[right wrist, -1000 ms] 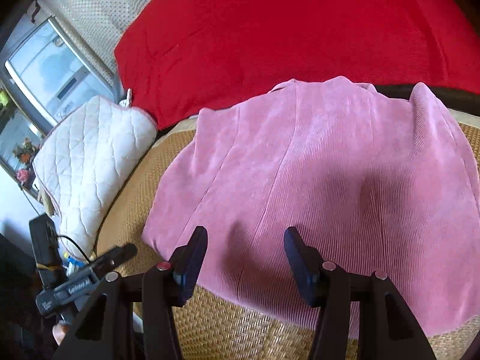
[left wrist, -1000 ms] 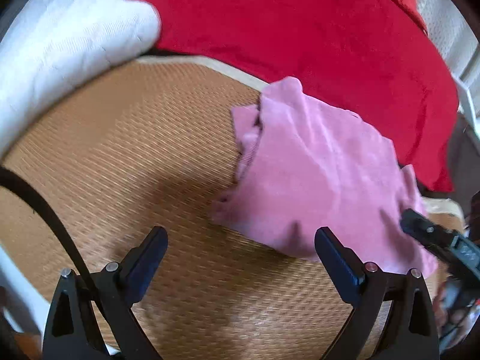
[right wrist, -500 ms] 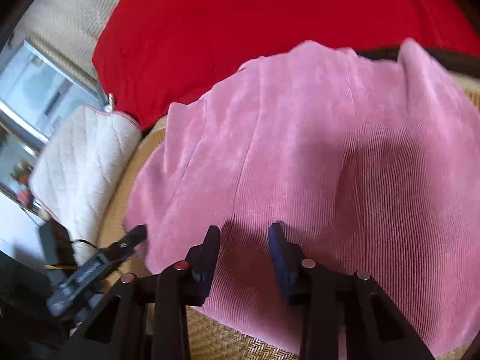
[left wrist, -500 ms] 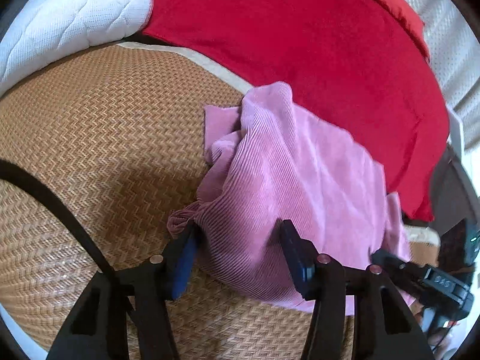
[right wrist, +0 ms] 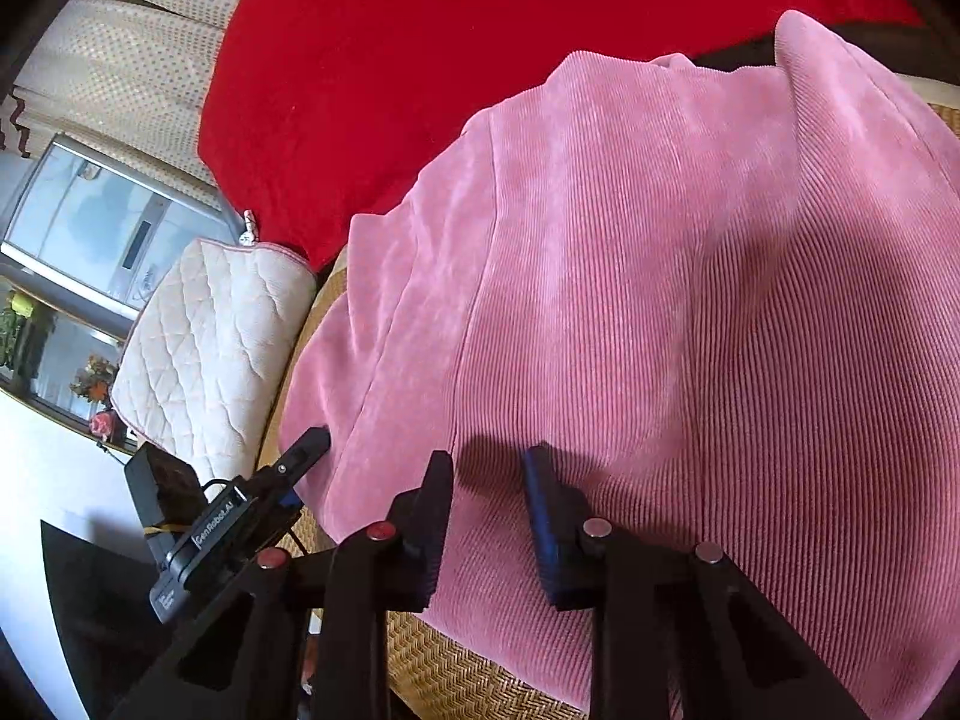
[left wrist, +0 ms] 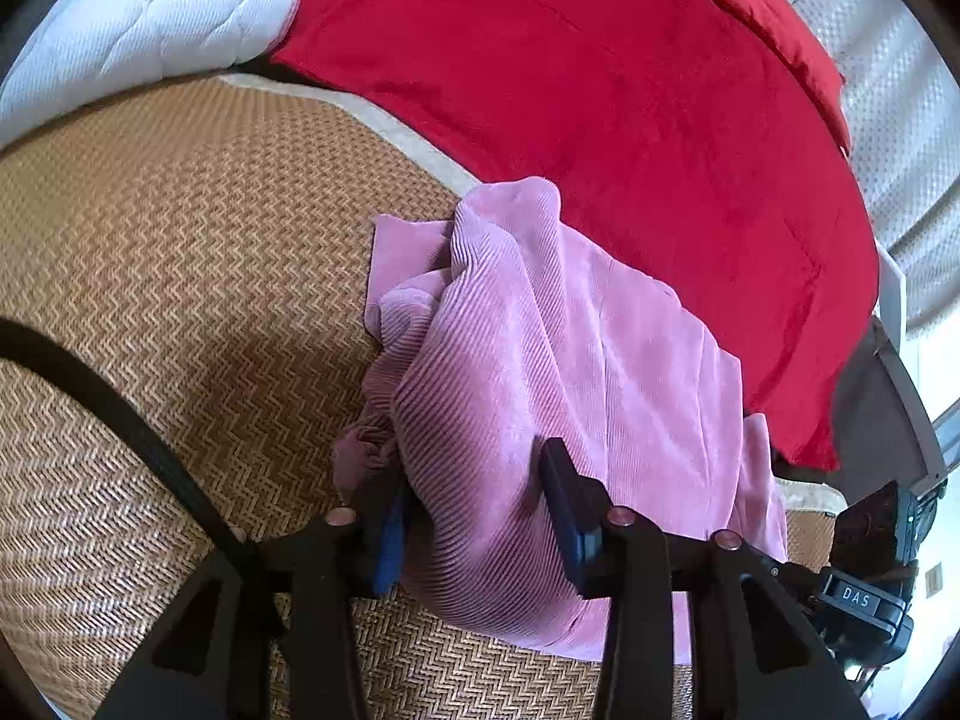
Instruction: Fold large clothes
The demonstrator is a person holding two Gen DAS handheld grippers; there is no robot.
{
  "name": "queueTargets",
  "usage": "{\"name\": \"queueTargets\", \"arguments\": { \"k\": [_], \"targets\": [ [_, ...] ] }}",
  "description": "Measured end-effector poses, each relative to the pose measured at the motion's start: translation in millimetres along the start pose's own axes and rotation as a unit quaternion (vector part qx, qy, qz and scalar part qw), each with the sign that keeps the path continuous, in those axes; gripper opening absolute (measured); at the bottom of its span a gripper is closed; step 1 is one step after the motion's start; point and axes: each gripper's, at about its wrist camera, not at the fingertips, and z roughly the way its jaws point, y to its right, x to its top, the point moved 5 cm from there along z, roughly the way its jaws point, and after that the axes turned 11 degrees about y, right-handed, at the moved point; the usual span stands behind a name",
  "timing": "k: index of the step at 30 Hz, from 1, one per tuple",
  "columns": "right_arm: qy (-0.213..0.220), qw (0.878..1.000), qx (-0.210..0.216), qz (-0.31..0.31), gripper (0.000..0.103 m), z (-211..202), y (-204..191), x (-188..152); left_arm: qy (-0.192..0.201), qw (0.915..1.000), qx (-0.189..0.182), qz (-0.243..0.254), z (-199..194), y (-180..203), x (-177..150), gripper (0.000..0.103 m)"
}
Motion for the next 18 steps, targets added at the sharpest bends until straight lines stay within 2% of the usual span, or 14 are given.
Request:
{"name": "queueTargets", "arguments": {
  "k": [1, 2, 3, 5, 6, 8, 9, 12, 13, 14, 16, 18],
  "targets": [
    [-0.001, 1.0, 0.001, 0.0, 0.028, -1, 0, 0, 0.002, 1.0, -0.006, -0.002, 0, 1, -1, 0.063],
    [-0.001, 1.0, 0.001, -0.001, 0.028, -3, 2, -2, 0.0, 0.9999, -0.015, -0.003, 1, 4, -2, 0.084],
    [-0.002, 1.0, 0.001, -0.001, 0.028, -3, 2, -2, -0.007, 0.9998, -0.02, 0.0, 2, 6, -5, 0.089],
    [-0.003, 1.0, 0.002, -0.001, 0.028, -5, 3, -2, -0.011, 0.9997, -0.014, 0.015, 3, 11, -9, 0.088],
    [-0.003, 1.0, 0.002, 0.0, 0.028, -5, 3, -2, -0.008, 0.9997, -0.013, 0.018, 2, 13, -10, 0.084],
    [-0.003, 1.0, 0.003, 0.0, 0.028, -5, 4, -2, -0.005, 0.9998, -0.005, 0.019, 4, 15, -11, 0.039],
    [-0.002, 1.0, 0.002, 0.0, 0.028, -5, 4, -2, -0.005, 0.9997, -0.007, 0.021, 4, 15, -11, 0.035],
    [-0.002, 1.0, 0.004, -0.002, 0.028, -5, 3, -2, -0.003, 0.9998, -0.012, 0.015, 6, 14, -7, 0.034],
    [-0.002, 1.0, 0.004, -0.002, 0.028, -5, 3, -2, -0.003, 0.9998, -0.012, 0.015, 7, 14, -7, 0.04],
    [-0.003, 1.0, 0.004, -0.003, 0.028, -5, 3, -3, -0.004, 0.9998, -0.014, 0.013, 8, 15, -8, 0.058],
    [-0.003, 1.0, 0.004, -0.003, 0.028, -5, 3, -3, -0.017, 0.9989, -0.042, 0.01, 11, 17, -9, 0.082],
    [-0.003, 1.0, 0.005, -0.002, 0.028, -6, 3, -3, -0.012, 0.9987, -0.032, 0.037, 10, 22, -12, 0.081]
  ]
}}
